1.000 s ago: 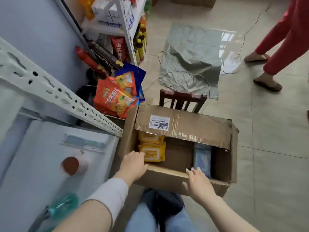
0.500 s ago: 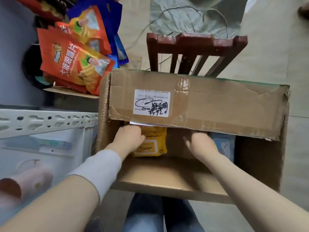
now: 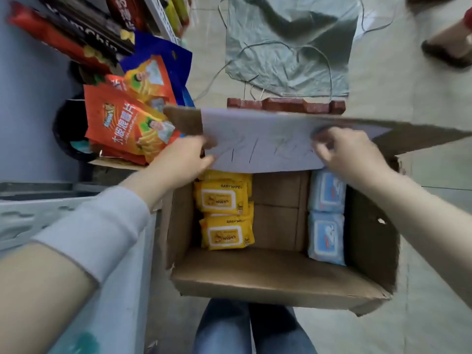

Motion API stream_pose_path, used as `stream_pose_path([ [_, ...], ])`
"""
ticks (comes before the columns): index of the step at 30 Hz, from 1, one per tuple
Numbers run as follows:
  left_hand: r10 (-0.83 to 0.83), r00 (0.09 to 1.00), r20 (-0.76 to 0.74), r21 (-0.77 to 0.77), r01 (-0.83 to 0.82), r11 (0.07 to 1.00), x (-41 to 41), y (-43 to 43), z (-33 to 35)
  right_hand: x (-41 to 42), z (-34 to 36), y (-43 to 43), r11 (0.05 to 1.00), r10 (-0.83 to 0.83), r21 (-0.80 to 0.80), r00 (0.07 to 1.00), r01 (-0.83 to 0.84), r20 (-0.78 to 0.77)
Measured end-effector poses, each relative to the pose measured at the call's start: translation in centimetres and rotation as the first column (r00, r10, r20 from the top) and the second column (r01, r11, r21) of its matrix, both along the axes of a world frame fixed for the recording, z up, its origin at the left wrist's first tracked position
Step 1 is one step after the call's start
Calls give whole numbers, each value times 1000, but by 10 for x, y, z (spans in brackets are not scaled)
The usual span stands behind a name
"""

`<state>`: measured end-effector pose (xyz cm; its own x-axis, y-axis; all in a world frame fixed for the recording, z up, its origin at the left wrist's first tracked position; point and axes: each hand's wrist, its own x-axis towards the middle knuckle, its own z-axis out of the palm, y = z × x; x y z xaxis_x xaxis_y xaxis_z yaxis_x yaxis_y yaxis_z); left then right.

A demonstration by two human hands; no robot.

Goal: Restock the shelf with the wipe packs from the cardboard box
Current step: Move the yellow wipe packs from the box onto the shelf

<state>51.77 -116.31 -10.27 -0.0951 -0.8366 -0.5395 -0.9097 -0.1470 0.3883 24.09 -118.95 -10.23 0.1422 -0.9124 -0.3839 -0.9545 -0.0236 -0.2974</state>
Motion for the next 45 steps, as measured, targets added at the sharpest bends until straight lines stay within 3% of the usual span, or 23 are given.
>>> stream_pose_path([
  [7,38,999,-39,-60,-40,997,5,-40,-10,-2,-9,-55,999,-37,-19,999,37,-4],
  [17,6,998,57,136,-14,991,1,5,-43,19,-52,38,967,-119,233,992,104,50],
  [20,-9,987,162,242,-31,970,-1,30,-80,45,-94,97,879,-181,460,980,125,80],
  [23,-35,969,246,273,-35,961,1,46,-130,74,-151,158,721,-237,680,969,131,64],
  [27,-125,922,367,183,60,981,-1,58,-169,104,-193,204,591,-478,752,878,292,35],
  [30,-148,899,412,130,103,986,-2,61,-178,115,-203,213,594,-529,699,848,397,-33],
  [34,-149,931,335,150,104,983,2,59,-186,117,-214,201,583,-537,689,840,431,-70],
  [39,-273,921,278,251,204,946,11,59,-193,115,-219,195,583,-504,784,852,213,143],
  [42,-328,912,244,258,265,929,11,65,-188,121,-208,198,646,-517,748,809,152,282],
  [45,-278,947,159,197,245,949,6,79,-167,108,-185,200,661,-531,731,793,168,298],
])
